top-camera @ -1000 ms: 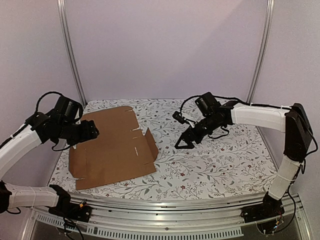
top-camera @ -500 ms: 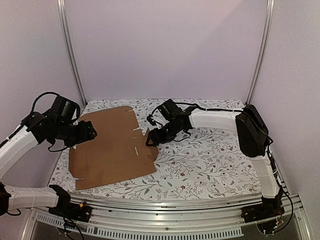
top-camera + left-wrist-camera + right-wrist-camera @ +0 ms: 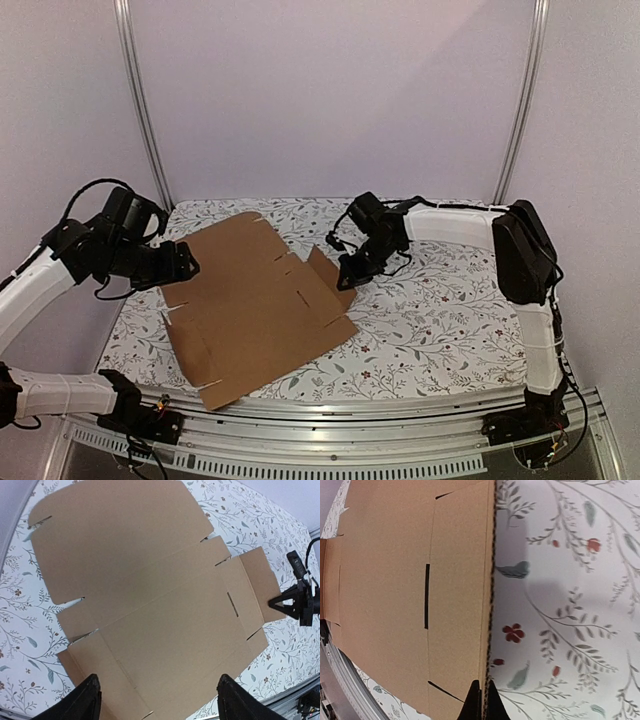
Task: Fold the paper box
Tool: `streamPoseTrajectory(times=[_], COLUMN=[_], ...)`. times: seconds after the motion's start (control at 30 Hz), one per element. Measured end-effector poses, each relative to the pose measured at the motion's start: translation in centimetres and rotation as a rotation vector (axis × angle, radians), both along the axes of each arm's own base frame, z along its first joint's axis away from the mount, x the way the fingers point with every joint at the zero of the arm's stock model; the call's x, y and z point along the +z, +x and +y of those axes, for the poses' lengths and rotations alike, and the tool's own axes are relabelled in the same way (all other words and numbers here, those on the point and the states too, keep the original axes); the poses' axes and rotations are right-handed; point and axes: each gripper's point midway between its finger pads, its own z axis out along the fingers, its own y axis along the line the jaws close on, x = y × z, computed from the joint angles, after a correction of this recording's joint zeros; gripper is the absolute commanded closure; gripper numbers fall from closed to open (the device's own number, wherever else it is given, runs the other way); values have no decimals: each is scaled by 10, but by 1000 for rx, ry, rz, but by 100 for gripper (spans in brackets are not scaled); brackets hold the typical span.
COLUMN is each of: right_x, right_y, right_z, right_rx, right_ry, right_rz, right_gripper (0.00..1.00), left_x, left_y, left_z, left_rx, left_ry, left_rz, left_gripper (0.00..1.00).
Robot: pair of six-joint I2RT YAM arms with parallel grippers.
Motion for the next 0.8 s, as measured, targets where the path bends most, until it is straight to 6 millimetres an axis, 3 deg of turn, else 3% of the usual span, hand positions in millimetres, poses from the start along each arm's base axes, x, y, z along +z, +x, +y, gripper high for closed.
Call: streamPoseTrajectory(times=[0.07,0.2,0.3,0.4,0.5,0.57,0.7,0.8], right_x=[15,61,104,123,119,119,153,188], right_y=[23,99,154,175,152,111,26,-27], right_z=[-30,-88,-124,-160,-180,-181,-177,-181], right_rx=[-6,-29,-63,-96,-85,-35,77,150], right_ry=[-35,-104,-116,-111,-107,-83,19,99], right_rz=[-43,-246,-406,-449,-384,-315,-290,-343], right_gripper=[94,59,47,43,41,39,38,37], left_x=[0,-1,0,4,11,16,11,-9], left_y=[-1,-7,-11,-17,-25,-29,-27,-15], left_z=[-5,-25,-45,-66,-86,-101,-120,-125], left_rx=[-41,-174,-301,-449,-616,-750,-977,-1097], left_ry=[1,1,19,57,111,165,310,452], left_rz=[5,20,22,-3,-57,-114,-215,-247], left_gripper=[21,22,22,23,22,22,21,20])
